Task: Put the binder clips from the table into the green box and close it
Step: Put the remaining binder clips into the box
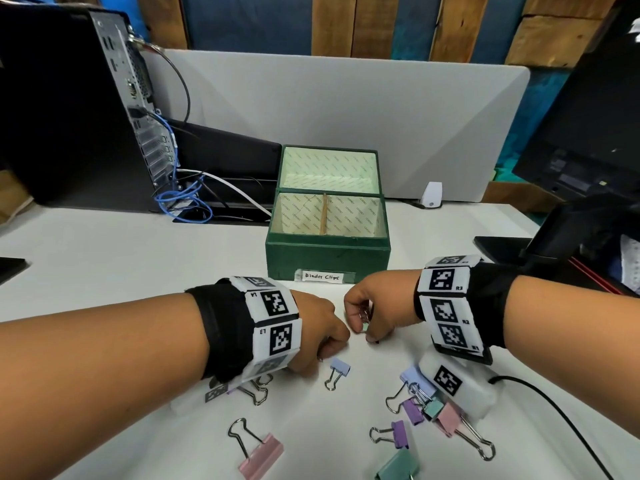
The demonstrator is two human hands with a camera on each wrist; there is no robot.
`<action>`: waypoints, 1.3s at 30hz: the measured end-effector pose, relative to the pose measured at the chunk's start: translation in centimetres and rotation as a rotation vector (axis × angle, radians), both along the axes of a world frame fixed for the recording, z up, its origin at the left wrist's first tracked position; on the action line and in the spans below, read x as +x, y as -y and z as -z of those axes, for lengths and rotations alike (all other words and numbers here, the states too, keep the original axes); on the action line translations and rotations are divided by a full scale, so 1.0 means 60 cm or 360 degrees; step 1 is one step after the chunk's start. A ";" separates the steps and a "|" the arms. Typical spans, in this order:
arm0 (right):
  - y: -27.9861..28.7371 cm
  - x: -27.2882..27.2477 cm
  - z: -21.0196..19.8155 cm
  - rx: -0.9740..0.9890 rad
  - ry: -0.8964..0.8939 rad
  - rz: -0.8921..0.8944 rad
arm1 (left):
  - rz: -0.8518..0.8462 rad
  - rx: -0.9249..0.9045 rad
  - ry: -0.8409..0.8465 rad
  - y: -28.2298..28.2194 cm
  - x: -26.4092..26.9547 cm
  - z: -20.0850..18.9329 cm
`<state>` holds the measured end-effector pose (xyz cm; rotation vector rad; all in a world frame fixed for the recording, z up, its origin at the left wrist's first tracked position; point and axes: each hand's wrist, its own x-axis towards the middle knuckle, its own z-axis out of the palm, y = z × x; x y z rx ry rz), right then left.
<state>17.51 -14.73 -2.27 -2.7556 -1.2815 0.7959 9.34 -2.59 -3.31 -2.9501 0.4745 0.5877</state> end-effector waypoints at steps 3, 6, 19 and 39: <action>0.004 0.002 -0.001 0.0017 0.0031 0.0037 | 0.0007 0.0013 0.0002 -0.001 0.004 0.001; 0.005 0.000 -0.001 -0.0046 0.0083 0.0009 | 0.0015 0.0004 0.0021 0.001 0.007 0.005; 0.002 -0.001 -0.007 -0.0142 0.0168 -0.0100 | 0.0044 -0.0015 -0.0030 -0.002 0.011 -0.003; -0.023 0.092 -0.089 0.0756 0.0380 0.0438 | -0.0244 -0.0644 0.0195 -0.036 0.014 -0.066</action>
